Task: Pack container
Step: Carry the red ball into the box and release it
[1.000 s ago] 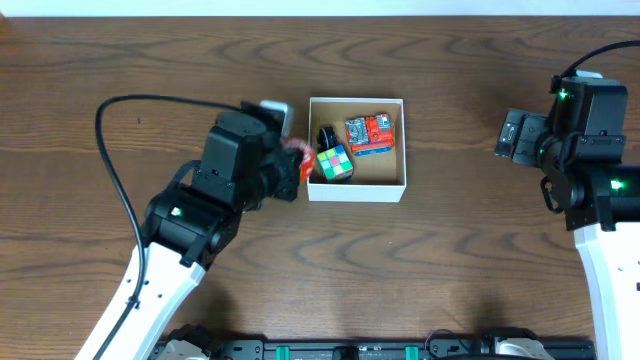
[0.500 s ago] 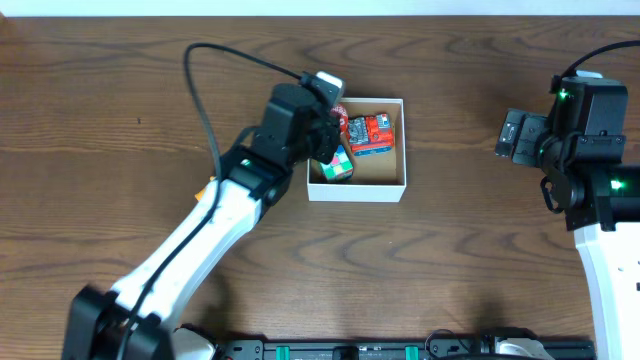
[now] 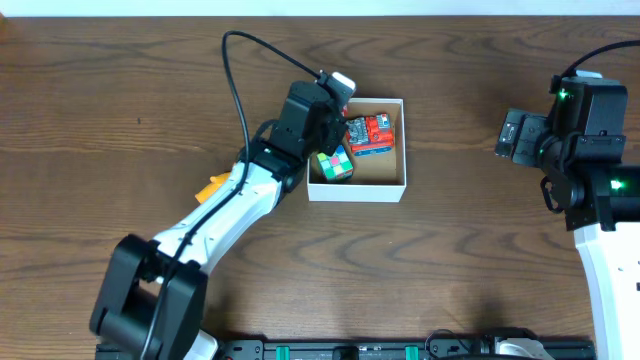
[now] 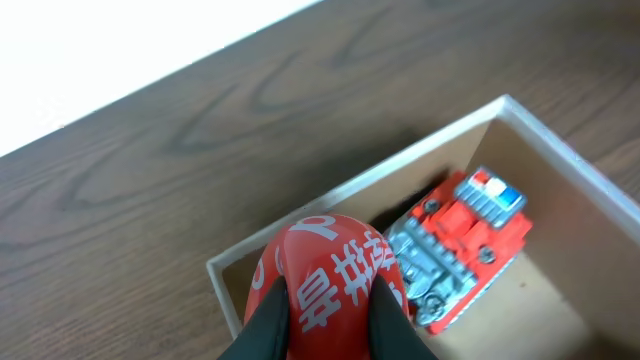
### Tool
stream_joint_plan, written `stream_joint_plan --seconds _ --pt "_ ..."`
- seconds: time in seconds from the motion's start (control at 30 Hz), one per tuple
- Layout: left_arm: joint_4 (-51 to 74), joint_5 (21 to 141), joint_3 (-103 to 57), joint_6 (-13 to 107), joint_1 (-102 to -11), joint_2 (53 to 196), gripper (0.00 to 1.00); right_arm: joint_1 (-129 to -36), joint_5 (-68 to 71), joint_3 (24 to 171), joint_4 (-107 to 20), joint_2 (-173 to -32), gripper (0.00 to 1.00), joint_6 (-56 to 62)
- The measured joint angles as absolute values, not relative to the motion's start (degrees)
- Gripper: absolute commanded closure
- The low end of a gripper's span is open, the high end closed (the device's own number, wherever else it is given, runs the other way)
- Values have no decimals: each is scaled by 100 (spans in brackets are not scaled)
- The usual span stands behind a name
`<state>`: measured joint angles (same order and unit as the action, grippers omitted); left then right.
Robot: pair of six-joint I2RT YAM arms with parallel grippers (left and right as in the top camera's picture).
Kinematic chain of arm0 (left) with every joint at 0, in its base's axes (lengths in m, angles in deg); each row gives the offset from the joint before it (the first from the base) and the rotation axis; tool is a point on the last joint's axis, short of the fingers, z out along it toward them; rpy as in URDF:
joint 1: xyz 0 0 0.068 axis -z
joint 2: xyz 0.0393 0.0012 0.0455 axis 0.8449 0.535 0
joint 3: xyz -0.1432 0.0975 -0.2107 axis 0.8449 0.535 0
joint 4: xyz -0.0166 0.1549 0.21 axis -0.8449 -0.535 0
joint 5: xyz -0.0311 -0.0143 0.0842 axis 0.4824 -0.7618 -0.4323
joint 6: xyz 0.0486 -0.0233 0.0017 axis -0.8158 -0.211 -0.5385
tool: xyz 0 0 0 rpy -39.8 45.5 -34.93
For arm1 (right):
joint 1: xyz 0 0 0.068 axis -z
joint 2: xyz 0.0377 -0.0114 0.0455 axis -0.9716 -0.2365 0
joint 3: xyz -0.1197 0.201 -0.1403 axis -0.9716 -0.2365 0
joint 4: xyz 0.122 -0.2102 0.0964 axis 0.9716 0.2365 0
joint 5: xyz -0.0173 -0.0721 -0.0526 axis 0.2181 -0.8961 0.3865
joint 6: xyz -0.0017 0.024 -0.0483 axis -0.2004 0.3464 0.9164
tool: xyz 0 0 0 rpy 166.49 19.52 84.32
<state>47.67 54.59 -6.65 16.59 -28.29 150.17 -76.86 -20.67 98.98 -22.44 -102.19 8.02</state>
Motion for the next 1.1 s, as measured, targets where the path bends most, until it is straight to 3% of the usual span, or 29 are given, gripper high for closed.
stream_joint_plan --seconds 0.03,0.13,0.23,0.3,0.37,0.67,1.03,1.1 --pt "4783 5457 -663 1635 -2829 15083 93 -7686 -2067 9898 -2242 -10219 1 802" --pt "4892 5444 -665 1574 -2831 15303 70 -7686 -2065 9898 -2244 -10219 1 802" --pt "4986 5439 -663 1517 -2855 15426 59 -7686 -2067 9898 -2244 -10219 1 802" --pt "5027 5439 -663 1458 -2888 15434 40 -7686 -2065 9898 -2244 -10219 1 802" --pt "5086 5437 -663 1463 -2930 15434 32 -7686 -2065 9898 -2242 -10219 1 802" --pt "5108 5435 -665 1491 -3017 15434 23 -7686 -2065 9898 -2244 -10219 1 802" --pt "5119 5147 -663 1493 -3017 14833 24 -7686 -2067 9898 -2244 -10219 1 802" --pt "5150 5092 -663 1498 -3017 14499 31 -7686 -2065 9898 -2244 -10219 1 802"
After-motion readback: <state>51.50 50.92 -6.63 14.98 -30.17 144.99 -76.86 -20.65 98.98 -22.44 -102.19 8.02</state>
